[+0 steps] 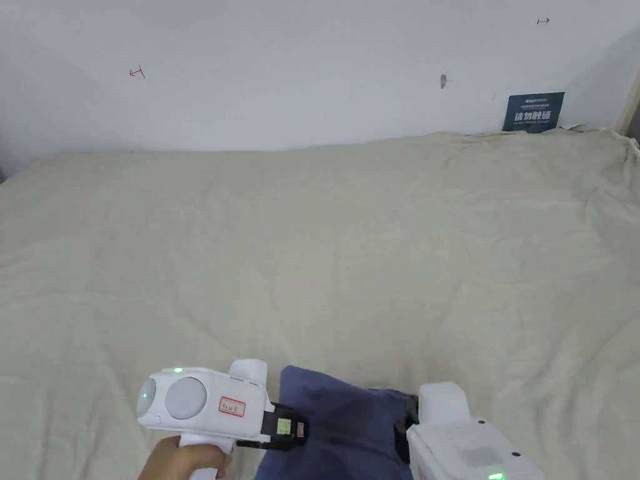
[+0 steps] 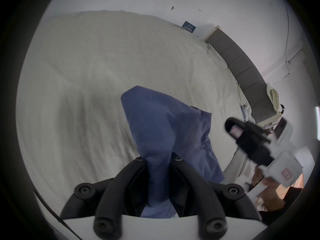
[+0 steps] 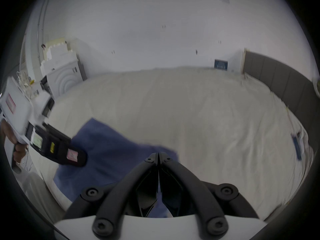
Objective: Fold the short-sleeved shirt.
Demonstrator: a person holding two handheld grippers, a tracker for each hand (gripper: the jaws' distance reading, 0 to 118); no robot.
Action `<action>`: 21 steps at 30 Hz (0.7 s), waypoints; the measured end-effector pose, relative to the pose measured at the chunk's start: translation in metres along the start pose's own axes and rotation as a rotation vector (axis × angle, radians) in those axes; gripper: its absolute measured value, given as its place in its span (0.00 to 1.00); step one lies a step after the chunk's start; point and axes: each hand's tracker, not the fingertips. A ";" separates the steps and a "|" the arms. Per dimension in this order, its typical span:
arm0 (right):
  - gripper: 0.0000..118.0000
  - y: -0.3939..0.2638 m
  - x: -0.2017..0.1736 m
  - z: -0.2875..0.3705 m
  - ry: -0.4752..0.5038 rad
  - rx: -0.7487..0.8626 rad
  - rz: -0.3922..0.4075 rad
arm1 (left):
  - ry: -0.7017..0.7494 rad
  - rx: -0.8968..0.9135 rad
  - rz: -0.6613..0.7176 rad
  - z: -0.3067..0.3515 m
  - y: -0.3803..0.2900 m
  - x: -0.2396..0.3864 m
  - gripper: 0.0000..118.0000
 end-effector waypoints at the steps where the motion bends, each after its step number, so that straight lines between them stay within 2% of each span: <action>1: 0.00 0.012 0.001 0.006 0.003 0.034 0.003 | 0.013 0.001 -0.016 0.007 0.003 -0.003 0.15; 11: 0.00 0.086 0.011 0.054 -0.052 0.280 0.015 | 0.300 0.041 -0.041 0.096 0.022 -0.086 0.14; 21: 0.00 0.103 0.013 0.060 -0.084 0.313 0.025 | 0.605 -0.001 0.045 0.179 0.018 -0.195 0.14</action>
